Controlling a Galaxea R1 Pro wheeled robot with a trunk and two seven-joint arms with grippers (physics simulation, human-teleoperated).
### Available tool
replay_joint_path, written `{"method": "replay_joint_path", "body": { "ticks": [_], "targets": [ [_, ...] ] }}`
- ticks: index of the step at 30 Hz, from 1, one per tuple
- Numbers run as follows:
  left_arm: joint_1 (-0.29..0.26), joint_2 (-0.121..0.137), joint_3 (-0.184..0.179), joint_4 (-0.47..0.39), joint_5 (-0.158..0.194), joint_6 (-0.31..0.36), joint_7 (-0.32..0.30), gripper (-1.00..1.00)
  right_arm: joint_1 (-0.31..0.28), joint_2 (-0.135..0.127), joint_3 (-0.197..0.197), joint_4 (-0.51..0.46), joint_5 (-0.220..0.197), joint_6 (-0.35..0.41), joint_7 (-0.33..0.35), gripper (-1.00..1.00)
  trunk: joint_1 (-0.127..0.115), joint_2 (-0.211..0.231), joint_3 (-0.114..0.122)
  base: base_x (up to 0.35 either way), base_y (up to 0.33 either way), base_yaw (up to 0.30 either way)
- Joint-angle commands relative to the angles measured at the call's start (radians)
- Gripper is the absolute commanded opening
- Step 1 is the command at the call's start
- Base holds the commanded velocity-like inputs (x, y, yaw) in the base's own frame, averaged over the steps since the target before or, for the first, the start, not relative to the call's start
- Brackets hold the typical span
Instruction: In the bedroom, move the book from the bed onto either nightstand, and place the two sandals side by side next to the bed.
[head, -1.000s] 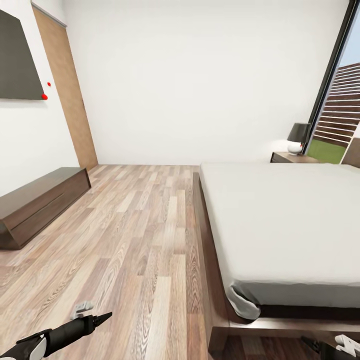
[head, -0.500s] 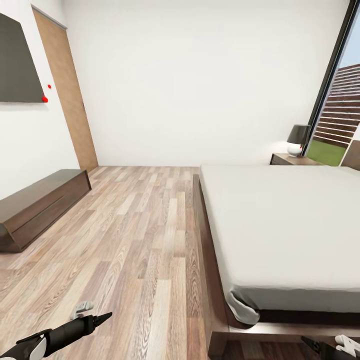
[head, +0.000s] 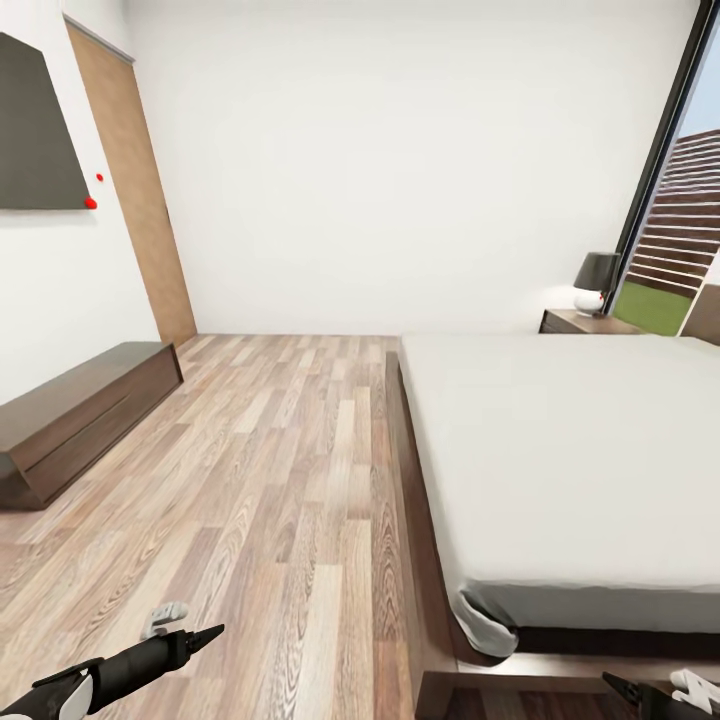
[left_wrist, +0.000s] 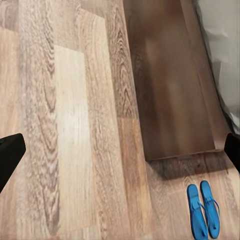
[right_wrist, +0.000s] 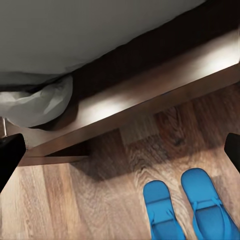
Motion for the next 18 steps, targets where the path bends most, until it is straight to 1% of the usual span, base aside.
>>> {"method": "replay_joint_path", "body": {
  "ticks": [1, 3, 18],
  "targets": [
    [-0.001, 0.000, 0.008, -0.001, -0.008, 0.007, -0.005, 1.00, 0.000, 0.000, -0.006, 0.000, -0.004, 0.010, 0.004, 1.00, -0.004, 0.007, 0.002, 0.000, 0.000, 0.000],
    [-0.001, 0.000, 0.008, -0.001, -0.008, 0.007, -0.005, 1.00, 0.000, 0.000, -0.006, 0.000, -0.004, 0.010, 0.004, 1.00, -0.012, 0.021, 0.009, 0.000, 0.000, 0.000],
    [-0.001, 0.000, 0.008, -0.001, -0.008, 0.007, -0.005, 1.00, 0.000, 0.000, -0.006, 0.000, -0.004, 0.010, 0.004, 1.00, -0.012, 0.021, 0.009, 0.000, 0.000, 0.000]
  ]
}}
